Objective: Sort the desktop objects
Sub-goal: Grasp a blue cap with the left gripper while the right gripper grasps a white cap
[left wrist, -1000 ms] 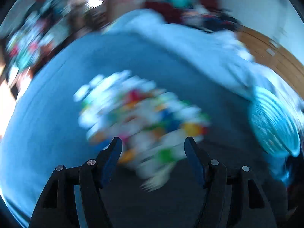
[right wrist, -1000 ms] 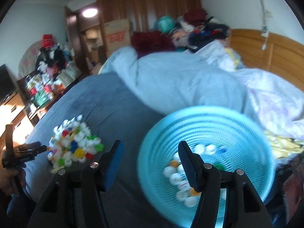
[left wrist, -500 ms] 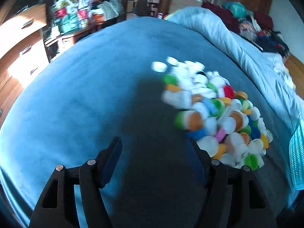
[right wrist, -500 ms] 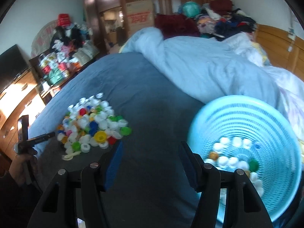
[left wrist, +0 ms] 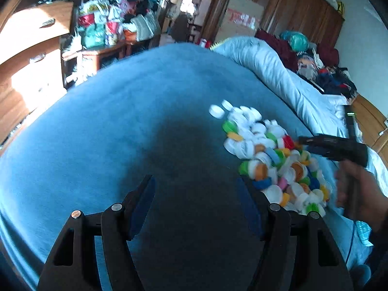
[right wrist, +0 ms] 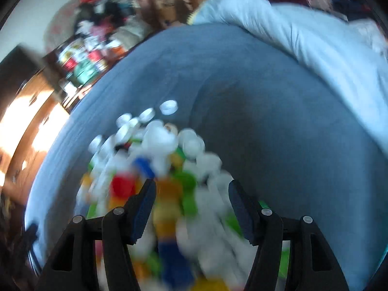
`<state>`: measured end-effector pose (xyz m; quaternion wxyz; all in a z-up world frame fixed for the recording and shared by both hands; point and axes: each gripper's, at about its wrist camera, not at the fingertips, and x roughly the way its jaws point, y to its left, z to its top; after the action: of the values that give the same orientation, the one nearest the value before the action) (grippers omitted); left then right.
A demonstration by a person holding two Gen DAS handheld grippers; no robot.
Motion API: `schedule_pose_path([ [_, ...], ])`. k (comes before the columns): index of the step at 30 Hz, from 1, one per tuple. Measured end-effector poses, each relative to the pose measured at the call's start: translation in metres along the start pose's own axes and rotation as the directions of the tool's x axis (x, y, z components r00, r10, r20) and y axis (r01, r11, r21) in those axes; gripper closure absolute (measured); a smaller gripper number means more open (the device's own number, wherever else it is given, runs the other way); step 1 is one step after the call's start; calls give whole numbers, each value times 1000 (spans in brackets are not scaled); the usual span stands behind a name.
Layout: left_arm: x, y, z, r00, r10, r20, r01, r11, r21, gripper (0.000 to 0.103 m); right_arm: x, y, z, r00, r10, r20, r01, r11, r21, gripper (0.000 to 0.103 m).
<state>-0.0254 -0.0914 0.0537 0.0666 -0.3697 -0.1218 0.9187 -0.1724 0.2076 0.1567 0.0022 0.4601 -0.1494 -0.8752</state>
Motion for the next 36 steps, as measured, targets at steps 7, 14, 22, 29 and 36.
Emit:
schedule_pose_path([
  [7,2,31,8,1000,-12,20,14,994,-107,40,17,98,-24,1000,30,3,-29,977,-211,29],
  [14,-2,34,8,999,-19,28,22,993,-118,40,8,158,-91,988,114,-102,-147,897,-417,29],
  [22,-4,31,11,999,-44,-10,42,995,-92,40,-76,106,-125,989,131,73,-87,897,-433,35],
  [29,-20,54,33,993,-18,-121,25,998,56,40,-121,53,-144,987,74,142,-23,943,-331,35],
  [36,7,10,17,979,-9,-202,57,970,236,40,-146,45,-181,991,80,109,-47,960,-275,35],
])
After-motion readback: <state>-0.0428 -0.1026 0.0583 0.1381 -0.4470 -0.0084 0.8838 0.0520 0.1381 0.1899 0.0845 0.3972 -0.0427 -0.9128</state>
